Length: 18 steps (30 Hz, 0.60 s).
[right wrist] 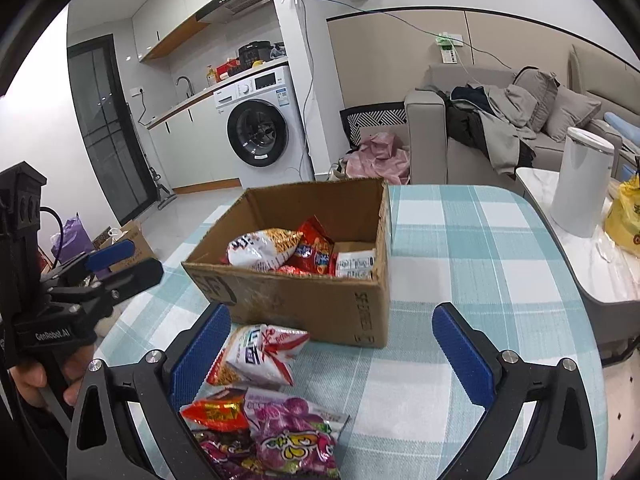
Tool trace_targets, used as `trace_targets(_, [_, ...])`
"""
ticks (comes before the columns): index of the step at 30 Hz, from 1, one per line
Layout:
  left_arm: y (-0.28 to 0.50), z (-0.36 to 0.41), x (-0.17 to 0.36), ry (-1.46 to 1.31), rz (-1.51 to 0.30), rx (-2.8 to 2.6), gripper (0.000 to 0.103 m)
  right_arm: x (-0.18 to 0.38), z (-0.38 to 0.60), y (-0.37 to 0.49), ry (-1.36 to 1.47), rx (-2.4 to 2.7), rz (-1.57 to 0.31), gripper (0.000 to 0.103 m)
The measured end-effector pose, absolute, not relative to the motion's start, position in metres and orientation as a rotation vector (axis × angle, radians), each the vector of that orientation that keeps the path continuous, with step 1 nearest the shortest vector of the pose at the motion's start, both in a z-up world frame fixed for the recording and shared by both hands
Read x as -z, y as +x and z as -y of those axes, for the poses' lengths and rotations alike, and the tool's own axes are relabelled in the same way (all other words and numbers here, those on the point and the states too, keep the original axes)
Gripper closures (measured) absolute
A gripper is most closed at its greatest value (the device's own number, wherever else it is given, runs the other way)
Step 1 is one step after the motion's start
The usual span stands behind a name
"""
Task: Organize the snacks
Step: 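Withdraw both tools from the box back toward the remaining snacks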
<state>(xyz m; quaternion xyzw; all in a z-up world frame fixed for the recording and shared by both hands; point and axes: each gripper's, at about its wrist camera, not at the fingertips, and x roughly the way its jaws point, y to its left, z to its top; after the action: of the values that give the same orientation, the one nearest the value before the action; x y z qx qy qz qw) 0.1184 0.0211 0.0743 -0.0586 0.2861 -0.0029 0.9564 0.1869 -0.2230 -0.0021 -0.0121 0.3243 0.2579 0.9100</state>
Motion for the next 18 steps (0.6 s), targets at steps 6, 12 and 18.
trace_targets(6, [0.105,-0.022,-0.073,-0.11,-0.583,-0.003,0.001,0.011,0.23,0.178,-0.017,-0.524,-0.694,0.0])
trace_targets(12, [0.098,-0.022,-0.064,-0.109,-0.612,-0.002,0.001,0.017,0.233,0.17,-0.028,-0.531,-0.719,0.0])
trace_targets(18, [0.093,-0.018,-0.057,-0.108,-0.624,-0.001,0.001,0.029,0.234,0.162,-0.048,-0.537,-0.753,0.0])
